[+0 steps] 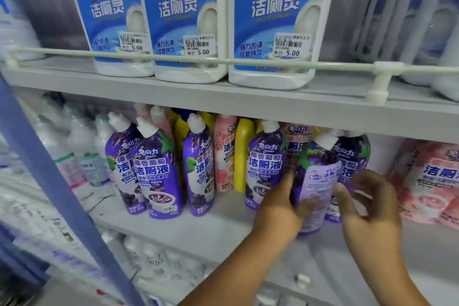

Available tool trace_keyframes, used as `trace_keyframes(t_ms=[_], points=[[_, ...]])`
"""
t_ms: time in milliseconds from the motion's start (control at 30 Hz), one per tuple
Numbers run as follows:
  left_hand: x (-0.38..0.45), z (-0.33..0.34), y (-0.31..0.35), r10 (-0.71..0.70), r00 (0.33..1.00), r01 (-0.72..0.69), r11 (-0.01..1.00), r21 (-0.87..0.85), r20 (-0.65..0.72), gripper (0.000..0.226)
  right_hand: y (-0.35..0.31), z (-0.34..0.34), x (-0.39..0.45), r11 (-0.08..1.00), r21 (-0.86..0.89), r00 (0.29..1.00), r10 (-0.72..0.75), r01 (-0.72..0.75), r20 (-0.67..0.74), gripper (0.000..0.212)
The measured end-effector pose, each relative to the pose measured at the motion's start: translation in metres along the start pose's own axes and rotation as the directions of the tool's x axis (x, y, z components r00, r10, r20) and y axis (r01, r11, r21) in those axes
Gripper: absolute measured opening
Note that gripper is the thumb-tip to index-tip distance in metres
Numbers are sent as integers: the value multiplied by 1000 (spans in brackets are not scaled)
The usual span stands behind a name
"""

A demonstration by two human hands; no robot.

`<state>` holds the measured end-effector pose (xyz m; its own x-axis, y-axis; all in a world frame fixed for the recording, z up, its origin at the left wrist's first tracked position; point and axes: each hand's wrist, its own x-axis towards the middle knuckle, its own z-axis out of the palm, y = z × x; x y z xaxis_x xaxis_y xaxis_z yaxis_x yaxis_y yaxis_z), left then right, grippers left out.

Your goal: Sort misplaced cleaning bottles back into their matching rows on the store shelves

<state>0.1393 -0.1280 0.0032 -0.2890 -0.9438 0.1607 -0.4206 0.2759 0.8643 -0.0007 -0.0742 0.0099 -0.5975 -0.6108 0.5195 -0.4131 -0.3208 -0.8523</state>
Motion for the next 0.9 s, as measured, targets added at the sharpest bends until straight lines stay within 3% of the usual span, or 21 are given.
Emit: trace_keyframes(t_ms=[33, 100, 200, 267, 333, 367, 433, 533, 633, 733, 800, 900], points=[[0, -5, 0, 21, 999, -24, 995, 93, 32, 84, -7, 4, -5, 1000, -3, 1000, -20, 20, 9, 40], [-10, -25, -1, 96, 995, -92, 982, 165, -16, 67, -21, 11, -13, 997, 3, 997, -82, 82, 10, 41], [-44, -74, -14, 155, 939, -158, 987, 18, -307, 35, -36, 25, -26, 990, 92, 989, -113, 105, 90, 28], [-61, -112, -30, 80, 853, -134, 989, -69, -516, 24, -45, 42, -34, 990, 131, 975, -80, 54, 205, 18], [-68, -149, -50, 39, 714, -93, 995, -40, -699, 27, -50, 69, -41, 994, 109, 937, -9, -31, 349, 17], [-70, -166, -56, 21, 660, -63, 998, -28, -751, 33, -54, 85, -43, 994, 98, 916, 5, -48, 402, 20], [-68, -192, -64, -17, 619, -6, 1000, -26, -786, 49, -69, 120, -44, 993, 106, 879, -4, -53, 476, 29], [-56, -215, -68, -6, 680, 57, 997, 45, -733, 67, -96, 170, -31, 998, 57, 830, -2, -36, 557, 62], [-42, -223, -69, 47, 757, 110, 974, 199, -651, 76, -112, 209, -19, 999, -23, 782, -15, 37, 623, 75], [-36, -226, -69, 55, 775, 142, 956, 257, -630, 80, -107, 223, -23, 998, -56, 698, 29, 16, 716, 88], [-38, -230, -71, 38, 781, 132, 966, 223, -624, 71, -98, 222, -27, 997, -58, 689, 83, -59, 720, 85], [-45, -231, -78, -58, 844, 107, 992, 61, -534, 52, -91, 212, -32, 992, -44, 741, 116, -116, 661, 74]])
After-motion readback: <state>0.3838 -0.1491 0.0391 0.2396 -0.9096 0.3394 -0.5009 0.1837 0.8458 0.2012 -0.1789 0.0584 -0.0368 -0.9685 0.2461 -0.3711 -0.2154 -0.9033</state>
